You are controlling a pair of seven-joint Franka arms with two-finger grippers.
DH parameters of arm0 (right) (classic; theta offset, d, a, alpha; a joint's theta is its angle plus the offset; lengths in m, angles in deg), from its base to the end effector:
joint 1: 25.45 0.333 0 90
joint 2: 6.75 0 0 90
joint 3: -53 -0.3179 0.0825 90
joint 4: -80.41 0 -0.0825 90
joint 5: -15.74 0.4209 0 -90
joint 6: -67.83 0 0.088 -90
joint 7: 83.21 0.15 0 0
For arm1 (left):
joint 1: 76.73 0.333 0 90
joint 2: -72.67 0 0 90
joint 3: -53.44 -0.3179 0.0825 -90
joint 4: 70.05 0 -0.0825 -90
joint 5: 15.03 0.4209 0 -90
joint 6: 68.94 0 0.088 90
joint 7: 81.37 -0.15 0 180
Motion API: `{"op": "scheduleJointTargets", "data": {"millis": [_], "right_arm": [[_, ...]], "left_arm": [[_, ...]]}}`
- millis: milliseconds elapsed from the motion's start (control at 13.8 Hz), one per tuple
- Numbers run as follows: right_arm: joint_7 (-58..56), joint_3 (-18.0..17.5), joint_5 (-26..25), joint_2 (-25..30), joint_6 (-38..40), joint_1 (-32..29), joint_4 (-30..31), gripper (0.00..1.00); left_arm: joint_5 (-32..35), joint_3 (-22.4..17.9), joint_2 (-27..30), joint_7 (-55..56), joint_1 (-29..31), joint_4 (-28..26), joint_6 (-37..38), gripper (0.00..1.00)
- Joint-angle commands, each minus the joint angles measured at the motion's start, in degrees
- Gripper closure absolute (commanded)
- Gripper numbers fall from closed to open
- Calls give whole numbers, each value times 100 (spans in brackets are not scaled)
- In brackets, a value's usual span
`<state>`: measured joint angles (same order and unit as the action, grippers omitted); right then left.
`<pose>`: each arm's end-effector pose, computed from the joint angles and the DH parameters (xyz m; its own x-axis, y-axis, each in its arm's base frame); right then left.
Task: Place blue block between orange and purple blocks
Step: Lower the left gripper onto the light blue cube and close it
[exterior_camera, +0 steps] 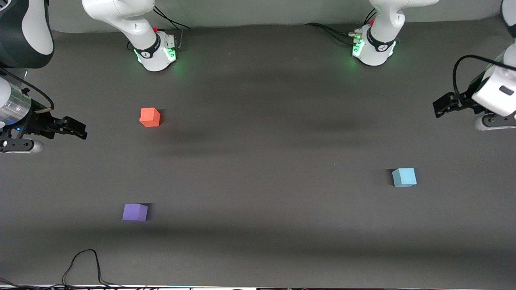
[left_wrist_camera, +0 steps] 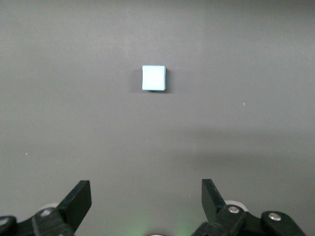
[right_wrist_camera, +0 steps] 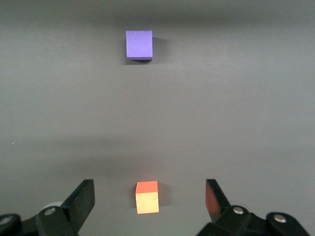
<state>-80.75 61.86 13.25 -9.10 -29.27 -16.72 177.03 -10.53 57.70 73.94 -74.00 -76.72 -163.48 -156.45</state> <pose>0.6071 -0.0062 0.5108 0.9988 -0.0398 -0.0301 -0.0383 -0.9980 0.0506 0.5740 -0.0309 0.5630 0.9959 0.0578 -0.0701 0.0514 -0.9946 -0.0898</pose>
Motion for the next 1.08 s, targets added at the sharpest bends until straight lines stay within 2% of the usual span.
{"op": "scheduleJointTargets", "data": {"millis": [0, 650, 794, 1011], "right_arm": [[-70, 55, 11, -10, 69, 68, -12, 0], [-79, 46, 20, -81, -2, 59, 14, 0], [-106, 64, 20, -81, 7, 59, 58, 0], [-106, 64, 20, -72, -2, 59, 58, 0]], "left_arm": [[-125, 57, -161, -147, 26, 264, 400, 0], [-257, 101, -135, -297, 34, 316, 428, 0], [-266, 57, -170, -856, 79, 308, 437, 0], [-266, 40, -214, -948, 184, 299, 437, 0]]}}
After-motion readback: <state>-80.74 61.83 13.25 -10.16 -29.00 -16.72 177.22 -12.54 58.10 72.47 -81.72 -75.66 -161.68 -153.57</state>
